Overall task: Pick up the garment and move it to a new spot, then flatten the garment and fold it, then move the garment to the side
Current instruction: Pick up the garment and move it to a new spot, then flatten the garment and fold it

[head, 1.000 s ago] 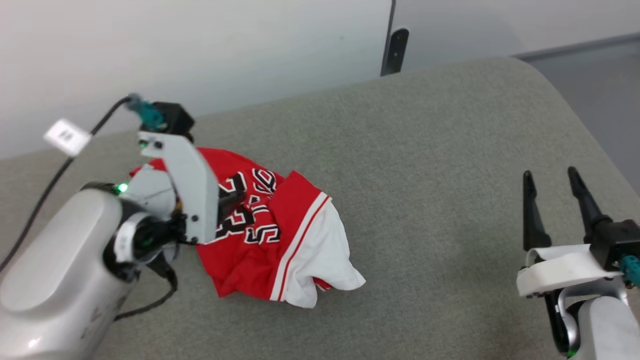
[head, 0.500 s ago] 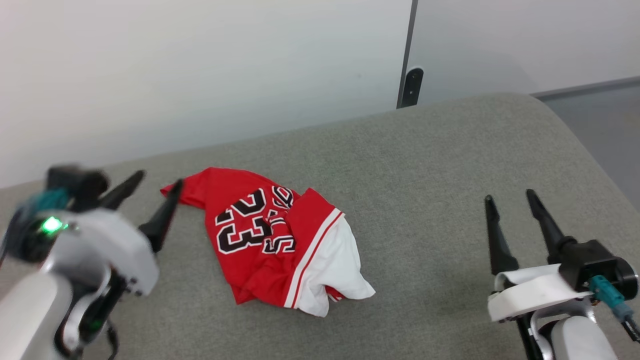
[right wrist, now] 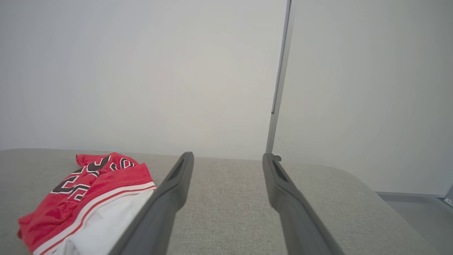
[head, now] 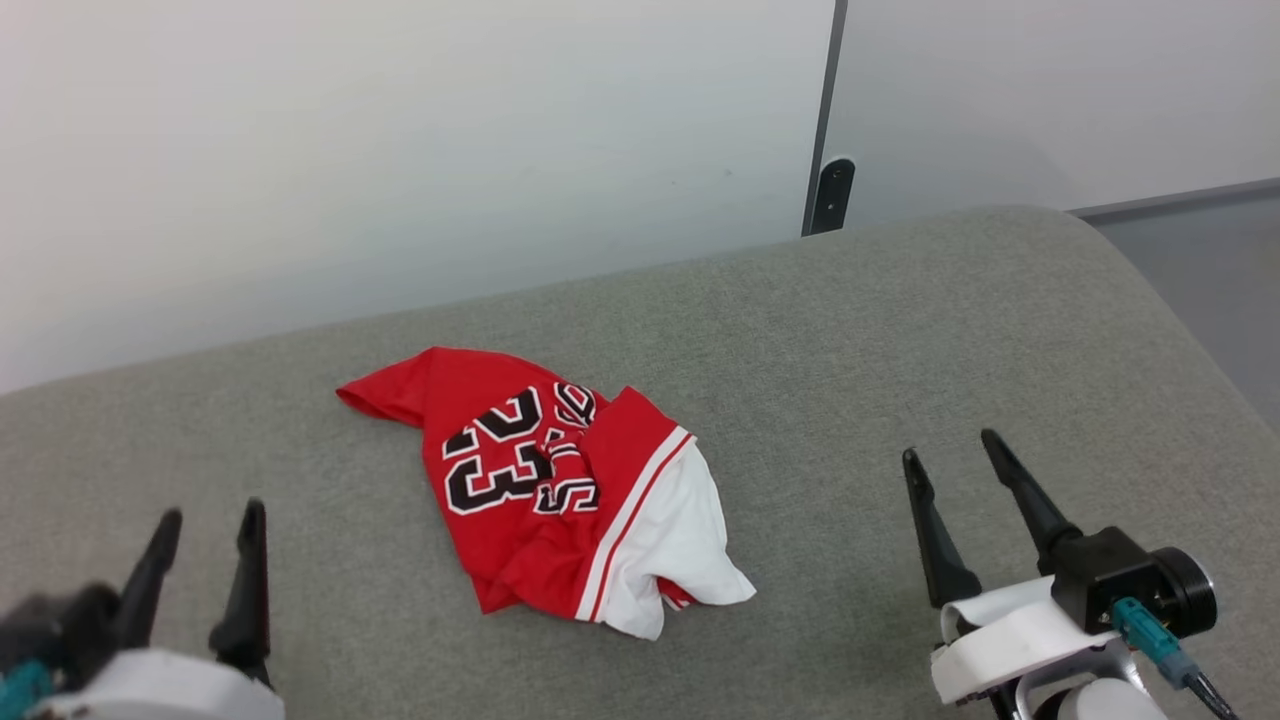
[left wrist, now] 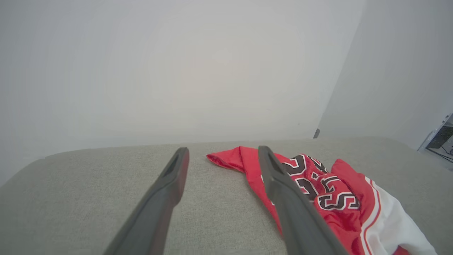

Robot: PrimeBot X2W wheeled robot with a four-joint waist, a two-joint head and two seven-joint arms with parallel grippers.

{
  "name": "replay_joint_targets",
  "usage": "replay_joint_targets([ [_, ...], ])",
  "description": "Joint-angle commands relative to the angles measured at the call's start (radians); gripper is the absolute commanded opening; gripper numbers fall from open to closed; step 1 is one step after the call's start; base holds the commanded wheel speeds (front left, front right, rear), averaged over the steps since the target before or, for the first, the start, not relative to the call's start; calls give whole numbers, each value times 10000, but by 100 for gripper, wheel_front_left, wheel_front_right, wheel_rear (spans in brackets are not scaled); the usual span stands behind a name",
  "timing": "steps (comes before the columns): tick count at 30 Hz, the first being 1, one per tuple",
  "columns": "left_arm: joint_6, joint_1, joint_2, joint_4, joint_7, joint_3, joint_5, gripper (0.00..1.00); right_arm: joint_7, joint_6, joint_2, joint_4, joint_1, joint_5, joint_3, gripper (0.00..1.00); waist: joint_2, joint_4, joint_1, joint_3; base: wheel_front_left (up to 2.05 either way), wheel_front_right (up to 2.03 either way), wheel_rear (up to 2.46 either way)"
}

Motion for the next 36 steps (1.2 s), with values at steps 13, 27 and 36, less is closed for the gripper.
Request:
replay_joint_targets([
  [13,-852,1632,-2987,-111,-336,2349,2746,100,-12,-15,-3,-231,723,-175,-146,100,0,339,0,-314,0,0,0],
  [27,-2765,2472,-5875,-166,-338,4257,5017,100,-11,-15,5,-1015,1587,-325,-906,100,0,790,0,-408,0,0,0],
  [36,-3209,2186,-5921,869,-339,3680,5259,100,-12,-15,3,-798,1748,-366,-1124,100,0,1135,0,-531,0,0,0],
])
